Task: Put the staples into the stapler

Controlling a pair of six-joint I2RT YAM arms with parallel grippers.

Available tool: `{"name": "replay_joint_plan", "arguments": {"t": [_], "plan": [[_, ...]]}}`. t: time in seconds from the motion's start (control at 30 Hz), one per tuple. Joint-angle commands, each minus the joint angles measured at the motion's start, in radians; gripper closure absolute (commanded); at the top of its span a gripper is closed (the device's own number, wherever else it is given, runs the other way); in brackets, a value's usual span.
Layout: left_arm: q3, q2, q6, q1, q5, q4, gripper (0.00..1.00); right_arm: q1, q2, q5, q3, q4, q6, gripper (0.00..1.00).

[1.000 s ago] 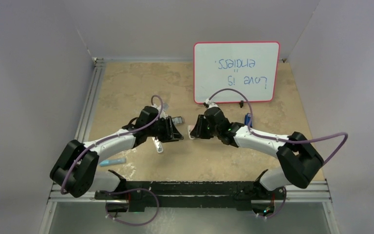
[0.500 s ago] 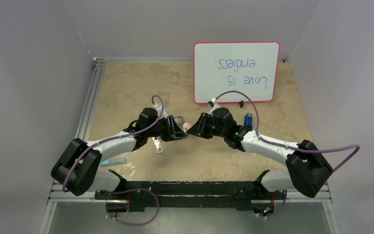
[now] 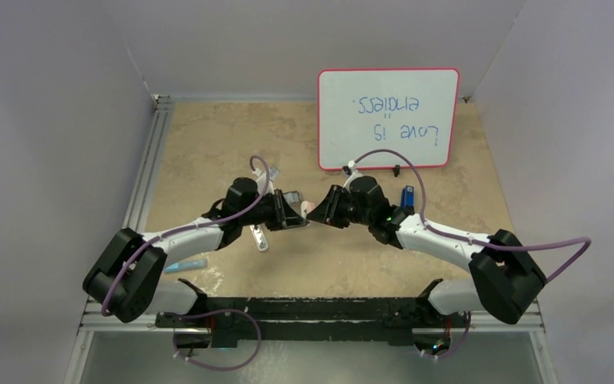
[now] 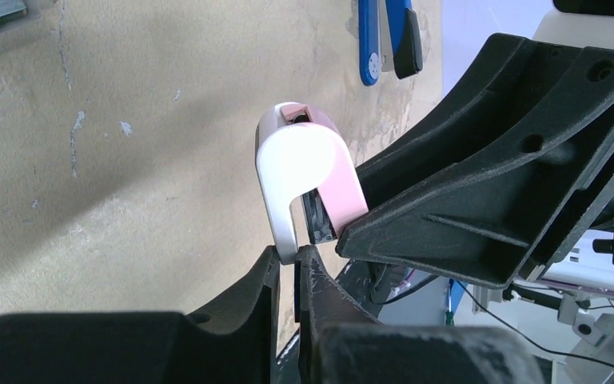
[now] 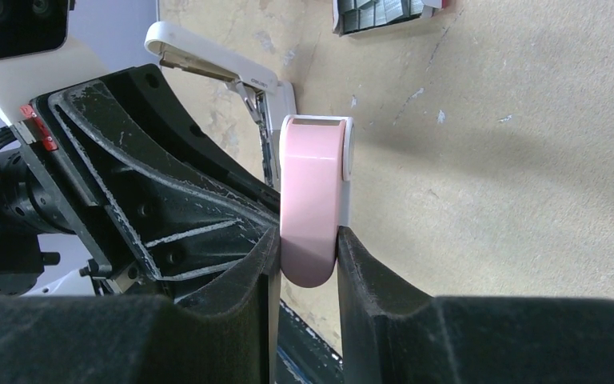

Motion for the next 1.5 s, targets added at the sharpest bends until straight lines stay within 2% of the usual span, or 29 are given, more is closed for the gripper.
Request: {"name": "replay_joint_plan", "arguments": {"t": [0.0, 0.23, 0.6, 0.8, 1.1, 1.3, 1.47], "plan": [[-0.019, 0.012, 0.073, -0.008, -0.036, 0.014, 1.0, -0.025, -0.053, -0.004, 0.023, 0.01, 0.001, 0.8], [-0.029, 0.043, 0.105, -0.01, -0.033, -0.015, 1.0, -0.084, -0.076, 0.067, 0.047, -0.101, -0.058, 0.81], [-0.006, 0.133, 0.126, -0.034, 0.011, 0.005, 1.0, -0.129, -0.069, 0.095, 0.046, -0.135, -0.113, 0.8], [0.03, 0.219, 0.126, -0.07, 0.042, 0.016, 1.0, -0.137, 0.009, 0.147, 0.086, -0.18, -0.204, 0.76], [0.091, 0.359, 0.104, -0.128, 0.036, 0.014, 1.0, -0.14, 0.111, 0.26, 0.112, -0.179, -0.231, 0.73], [0.116, 0.4, 0.118, -0.134, -0.008, -0.056, 1.0, -0.138, 0.189, 0.245, 0.124, -0.127, -0.239, 0.7], [0.127, 0.415, 0.117, -0.135, -0.027, -0.096, 1.0, -0.139, 0.252, 0.175, 0.131, -0.094, -0.258, 0.67]]}}
